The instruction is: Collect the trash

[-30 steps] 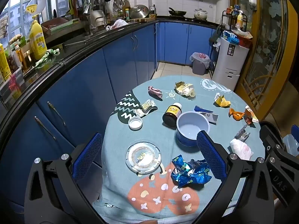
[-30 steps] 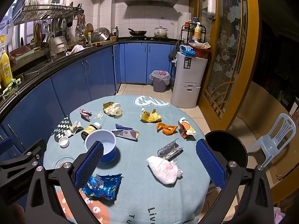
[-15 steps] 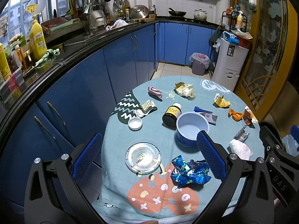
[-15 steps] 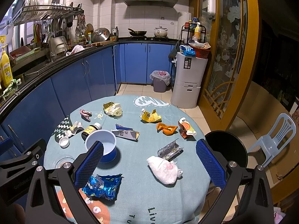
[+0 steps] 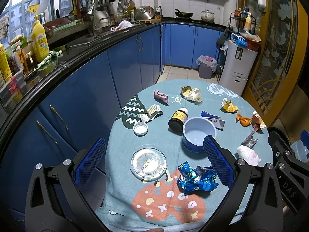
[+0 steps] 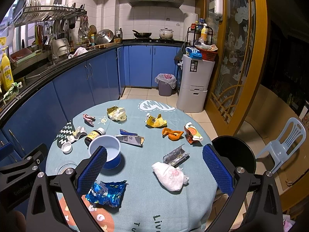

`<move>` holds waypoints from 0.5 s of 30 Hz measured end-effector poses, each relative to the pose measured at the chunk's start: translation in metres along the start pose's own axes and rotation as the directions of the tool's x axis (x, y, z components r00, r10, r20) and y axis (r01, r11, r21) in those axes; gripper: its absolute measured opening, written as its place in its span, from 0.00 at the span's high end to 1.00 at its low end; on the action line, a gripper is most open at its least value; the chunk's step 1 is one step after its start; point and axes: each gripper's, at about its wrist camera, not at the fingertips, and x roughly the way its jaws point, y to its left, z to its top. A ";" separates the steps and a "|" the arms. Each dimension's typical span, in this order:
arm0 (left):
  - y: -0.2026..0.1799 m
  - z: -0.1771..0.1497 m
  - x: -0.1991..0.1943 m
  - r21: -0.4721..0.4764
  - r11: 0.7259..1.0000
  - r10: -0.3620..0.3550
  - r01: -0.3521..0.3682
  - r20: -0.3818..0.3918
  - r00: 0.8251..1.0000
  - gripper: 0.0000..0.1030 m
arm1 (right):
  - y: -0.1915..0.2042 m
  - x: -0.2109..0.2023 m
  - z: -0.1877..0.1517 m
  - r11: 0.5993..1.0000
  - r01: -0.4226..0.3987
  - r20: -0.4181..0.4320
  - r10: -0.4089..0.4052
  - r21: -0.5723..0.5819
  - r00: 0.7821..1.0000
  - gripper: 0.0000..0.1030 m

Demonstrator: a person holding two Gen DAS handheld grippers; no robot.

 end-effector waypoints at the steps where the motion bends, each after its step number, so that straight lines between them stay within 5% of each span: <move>1: 0.000 0.000 0.000 -0.001 1.000 0.000 0.000 0.000 1.000 0.03 | 0.000 0.000 0.000 1.000 0.000 0.001 0.000 0.000 1.000 0.06; 15: 0.002 0.002 -0.003 -0.002 1.000 -0.002 0.002 0.001 1.000 0.03 | 0.002 0.000 0.001 1.000 -0.002 -0.002 0.002 -0.003 1.000 0.06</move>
